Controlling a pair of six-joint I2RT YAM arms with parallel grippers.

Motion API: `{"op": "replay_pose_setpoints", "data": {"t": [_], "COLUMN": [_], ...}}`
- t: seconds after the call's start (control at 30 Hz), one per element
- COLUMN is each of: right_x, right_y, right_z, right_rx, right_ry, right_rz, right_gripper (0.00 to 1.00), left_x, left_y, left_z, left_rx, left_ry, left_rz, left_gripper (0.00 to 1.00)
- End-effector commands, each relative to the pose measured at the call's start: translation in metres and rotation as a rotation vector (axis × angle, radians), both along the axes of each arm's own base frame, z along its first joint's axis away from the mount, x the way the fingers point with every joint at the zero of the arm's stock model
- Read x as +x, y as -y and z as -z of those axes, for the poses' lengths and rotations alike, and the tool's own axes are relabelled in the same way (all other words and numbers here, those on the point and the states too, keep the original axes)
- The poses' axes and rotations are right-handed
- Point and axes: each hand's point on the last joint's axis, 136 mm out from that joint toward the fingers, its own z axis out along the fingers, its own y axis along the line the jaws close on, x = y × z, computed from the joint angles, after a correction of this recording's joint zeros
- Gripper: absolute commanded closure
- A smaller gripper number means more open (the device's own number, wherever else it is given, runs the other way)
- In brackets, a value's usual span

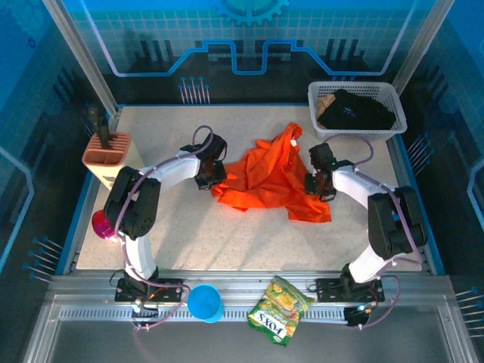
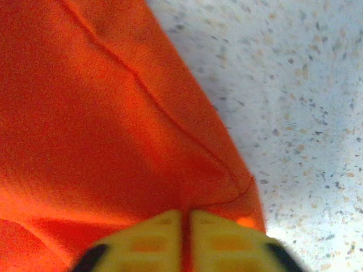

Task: Fold and stack the t-shirts

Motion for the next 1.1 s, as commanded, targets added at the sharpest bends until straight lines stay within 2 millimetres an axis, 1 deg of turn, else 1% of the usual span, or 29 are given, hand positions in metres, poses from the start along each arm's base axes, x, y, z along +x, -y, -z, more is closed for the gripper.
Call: {"op": "replay_pose_setpoints", "data": {"t": [0.0, 0.03, 0.13, 0.17, 0.23, 0.33, 0.47, 0.57, 0.67, 0.7, 0.8, 0.87, 0.9, 0.93, 0.97, 1.0, 1.03, 1.07], "right_x": [-0.006, -0.007, -0.008, -0.014, -0.020, -0.027, -0.031, -0.031, -0.027, -0.025, -0.016, -0.008, -0.001, 0.004, 0.007, 0.010, 0.013, 0.016], "right_y": [0.013, 0.018, 0.033, 0.038, 0.048, 0.052, 0.049, 0.043, 0.034, 0.029, 0.009, -0.004, -0.010, -0.015, -0.018, -0.020, -0.020, -0.020], "right_z": [0.008, 0.006, -0.012, -0.012, -0.018, -0.022, -0.019, -0.017, -0.014, -0.013, -0.005, 0.002, 0.003, 0.006, 0.007, 0.006, 0.002, -0.007], "right_rx": [0.056, 0.055, 0.059, 0.060, 0.069, 0.090, 0.116, 0.149, 0.185, 0.196, 0.217, 0.214, 0.215, 0.215, 0.217, 0.218, 0.214, 0.200], "right_ry": [-0.028, -0.019, 0.043, 0.047, 0.075, 0.086, 0.064, 0.060, 0.049, 0.046, 0.023, 0.004, -0.002, -0.015, -0.023, -0.027, -0.018, 0.000], "right_rz": [0.088, 0.108, 0.182, 0.207, 0.258, 0.286, 0.281, 0.278, 0.267, 0.261, 0.224, 0.199, 0.188, 0.181, 0.177, 0.172, 0.165, 0.153], "right_gripper": [1.00, 1.00, 1.00, 1.00, 1.00, 1.00, 1.00, 1.00, 1.00, 1.00, 1.00, 1.00, 1.00, 0.94, 0.83, 0.69, 0.57, 0.46], "left_x": [0.004, 0.004, 0.002, 0.002, 0.000, -0.002, -0.003, -0.004, -0.007, -0.010, -0.021, -0.030, -0.035, -0.039, -0.043, -0.047, -0.049, -0.052], "left_y": [-0.016, -0.021, -0.034, -0.037, -0.040, -0.037, -0.026, -0.013, 0.007, 0.016, 0.041, 0.056, 0.062, 0.063, 0.062, 0.056, 0.048, 0.037], "left_z": [-0.053, -0.062, -0.078, -0.080, -0.082, -0.078, -0.076, -0.088, -0.115, -0.128, -0.163, -0.183, -0.190, -0.194, -0.195, -0.193, -0.189, -0.184], "left_rx": [0.028, 0.046, 0.091, 0.101, 0.110, 0.091, 0.035, -0.025, -0.069, -0.075, -0.098, -0.117, -0.119, -0.114, -0.100, -0.073, -0.040, 0.006], "left_ry": [0.120, 0.136, 0.164, 0.167, 0.168, 0.158, 0.153, 0.171, 0.230, 0.257, 0.337, 0.383, 0.397, 0.398, 0.387, 0.367, 0.346, 0.326], "left_rz": [-0.005, -0.008, -0.015, -0.019, -0.021, -0.017, 0.005, 0.042, 0.116, 0.150, 0.251, 0.315, 0.343, 0.355, 0.359, 0.345, 0.323, 0.292], "left_gripper": [1.00, 1.00, 0.98, 0.98, 0.98, 0.99, 1.00, 1.00, 1.00, 1.00, 0.98, 0.96, 0.95, 0.94, 0.93, 0.93, 0.93, 0.93]}}
